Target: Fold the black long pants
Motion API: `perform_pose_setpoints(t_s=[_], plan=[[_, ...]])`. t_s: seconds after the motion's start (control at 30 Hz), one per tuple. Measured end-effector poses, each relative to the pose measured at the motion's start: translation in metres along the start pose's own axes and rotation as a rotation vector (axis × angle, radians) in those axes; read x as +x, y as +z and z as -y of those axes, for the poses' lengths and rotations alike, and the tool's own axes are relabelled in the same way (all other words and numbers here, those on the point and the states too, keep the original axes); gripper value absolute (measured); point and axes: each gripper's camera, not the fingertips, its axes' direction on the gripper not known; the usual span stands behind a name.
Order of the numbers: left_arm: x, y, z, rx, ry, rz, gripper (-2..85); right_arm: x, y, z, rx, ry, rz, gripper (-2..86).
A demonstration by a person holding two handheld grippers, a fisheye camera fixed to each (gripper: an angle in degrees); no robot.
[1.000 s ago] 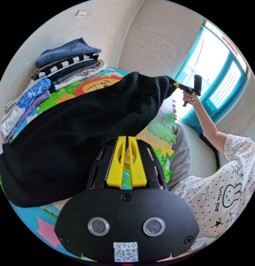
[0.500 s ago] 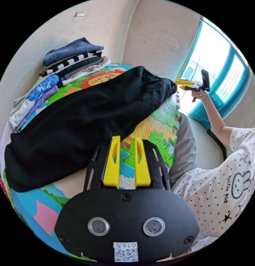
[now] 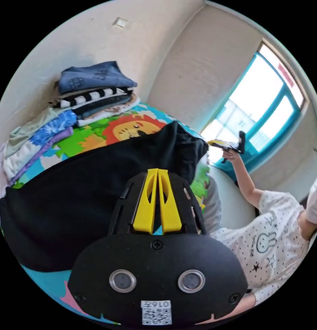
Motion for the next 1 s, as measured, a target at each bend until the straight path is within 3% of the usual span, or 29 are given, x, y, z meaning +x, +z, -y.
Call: perform_pose_setpoints(t_s=[0.17,0.27,0.3,0.5,0.57,0.7,0.73,1.0], plan=[[0.053,0.029,-0.030,-0.109,0.150,0.099,9.2,-0.061,-0.032,0.013,0.035,-0.130,0.050,7.0],[0.076,0.034,-0.033,-0.112,0.217,0.376,3.2,-0.145,-0.043,0.026,0.090,-0.390,0.146,9.8],[0.081,0.031,-0.028,-0.112,0.232,0.382,0.6,-0.165,-0.043,0.028,0.102,-0.441,0.149,10.2],[0.085,0.006,0.005,-0.173,0.189,0.344,-0.9,-0.346,-0.001,0.049,0.138,-0.844,-0.006,11.8],[0.082,-0.001,0.008,-0.147,0.146,0.350,-0.9,-0.394,0.030,0.066,0.126,-0.938,-0.167,12.6],[0.085,-0.024,-0.015,0.009,0.000,0.378,-0.9,-0.420,0.068,0.114,0.050,-0.874,-0.249,6.8],[0.088,-0.027,-0.021,0.033,-0.016,0.396,-0.8,-0.416,0.077,0.134,-0.024,-0.814,-0.227,2.0],[0.137,-0.002,-0.076,0.098,0.038,0.359,5.0,-0.333,0.103,0.206,-0.198,-0.422,0.061,-0.1]])
